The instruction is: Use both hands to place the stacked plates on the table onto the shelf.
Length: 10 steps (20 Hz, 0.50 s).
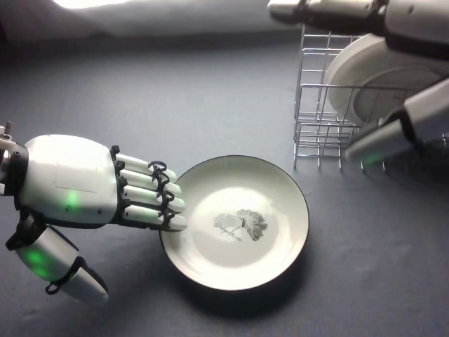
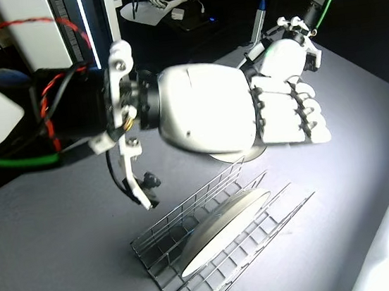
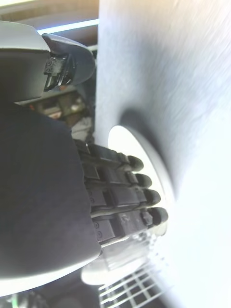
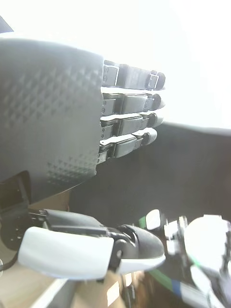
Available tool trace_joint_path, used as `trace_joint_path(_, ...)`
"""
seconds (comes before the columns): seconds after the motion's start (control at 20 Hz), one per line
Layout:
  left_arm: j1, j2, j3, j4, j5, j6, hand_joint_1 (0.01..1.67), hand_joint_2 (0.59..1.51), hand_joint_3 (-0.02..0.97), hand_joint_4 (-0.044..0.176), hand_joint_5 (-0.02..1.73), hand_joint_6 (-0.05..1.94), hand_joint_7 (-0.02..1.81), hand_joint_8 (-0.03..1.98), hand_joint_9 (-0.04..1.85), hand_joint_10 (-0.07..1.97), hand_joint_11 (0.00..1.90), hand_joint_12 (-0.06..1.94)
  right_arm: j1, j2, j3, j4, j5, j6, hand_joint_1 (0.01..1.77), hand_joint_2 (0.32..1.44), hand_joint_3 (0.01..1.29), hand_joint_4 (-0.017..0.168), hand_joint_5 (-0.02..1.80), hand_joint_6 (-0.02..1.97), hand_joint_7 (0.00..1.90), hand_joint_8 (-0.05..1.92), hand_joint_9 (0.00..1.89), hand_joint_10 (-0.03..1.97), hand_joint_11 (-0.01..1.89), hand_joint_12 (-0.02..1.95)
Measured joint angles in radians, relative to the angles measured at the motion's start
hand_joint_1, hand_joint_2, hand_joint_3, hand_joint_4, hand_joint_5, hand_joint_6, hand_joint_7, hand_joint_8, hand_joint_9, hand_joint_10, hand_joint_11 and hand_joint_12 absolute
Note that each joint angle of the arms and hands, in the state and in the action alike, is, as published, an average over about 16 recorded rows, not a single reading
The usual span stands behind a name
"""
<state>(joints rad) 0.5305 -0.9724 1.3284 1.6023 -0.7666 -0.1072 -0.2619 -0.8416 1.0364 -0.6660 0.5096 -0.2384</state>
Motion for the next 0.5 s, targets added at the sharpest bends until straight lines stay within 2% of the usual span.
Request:
trace_joint_path(0.2,0.016,-0.003,-0.002,-0.008,0.012,0.006,0.01,1.11,0.016,0.001,0.02,0.0,0.01,0.01,0.0,-0.01,0.02,0.01,-0.011,-0.002,-0.037,-0.165,0.009,0.005,0.58,0.85,0.01,0.001,0.02,0.03,0.01,0.01,0.02,-0.01,0.02,0.02)
trace_joint_path(0.5,0.043,-0.006,-0.004,-0.019,0.029,0.011,0.01,1.105,0.016,0.0,0.02,-0.01,0.01,0.0,-0.02,-0.02,0.02,0.01,-0.043,0.0,-0.073,-0.335,0.018,0.012,0.56,0.78,0.01,0.003,0.02,0.03,0.01,0.01,0.01,-0.01,0.02,0.0)
